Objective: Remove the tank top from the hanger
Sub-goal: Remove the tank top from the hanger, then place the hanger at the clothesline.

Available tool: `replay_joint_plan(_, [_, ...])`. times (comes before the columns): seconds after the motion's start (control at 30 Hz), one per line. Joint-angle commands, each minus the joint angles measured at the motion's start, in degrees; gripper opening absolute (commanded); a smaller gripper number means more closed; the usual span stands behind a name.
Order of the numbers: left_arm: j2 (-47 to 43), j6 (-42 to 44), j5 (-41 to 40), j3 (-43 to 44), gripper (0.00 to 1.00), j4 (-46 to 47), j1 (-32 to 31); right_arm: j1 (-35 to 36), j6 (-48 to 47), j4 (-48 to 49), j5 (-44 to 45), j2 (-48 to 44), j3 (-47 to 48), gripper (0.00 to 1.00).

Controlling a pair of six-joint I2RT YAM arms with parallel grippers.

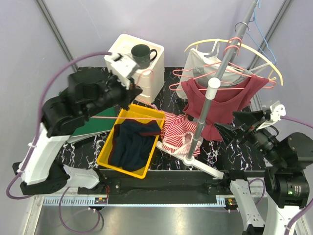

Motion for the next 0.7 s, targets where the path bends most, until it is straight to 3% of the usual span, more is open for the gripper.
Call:
replay_joint_plan(0.0, [-8.61,-9.93,-5.90,1.87,0.00,9.31,0.33,0.24,5.44,1.85,-5.73,1.38,5.47,0.94])
replay_joint_plan(0.23, [-19.86,-13.90,-6.09,2.13,0.00,12.15,0.42,0.24,12.64,2.64,-5.56,1.64,13.98,0.98])
replay_joint_plan(0.33, [-23.91,-14.78,-1.18,2.56,0.00,14.17,0.33,0.24,16.07,3.25,-5.04,2.17,18.11,0.98])
replay_joint_plan(0.47, [-24.80,-17.23,12.15,6.42,0.00,16.44,0.33,0.24,21.07,3.43,-3.19,2.34,22.78,0.99])
replay_joint_plan(0.67, [-20.51,-23.47,28.68,8.45,0.00,23.03,0.33,0.24,26.96,3.17,-8.02,2.70,28.85,0.99])
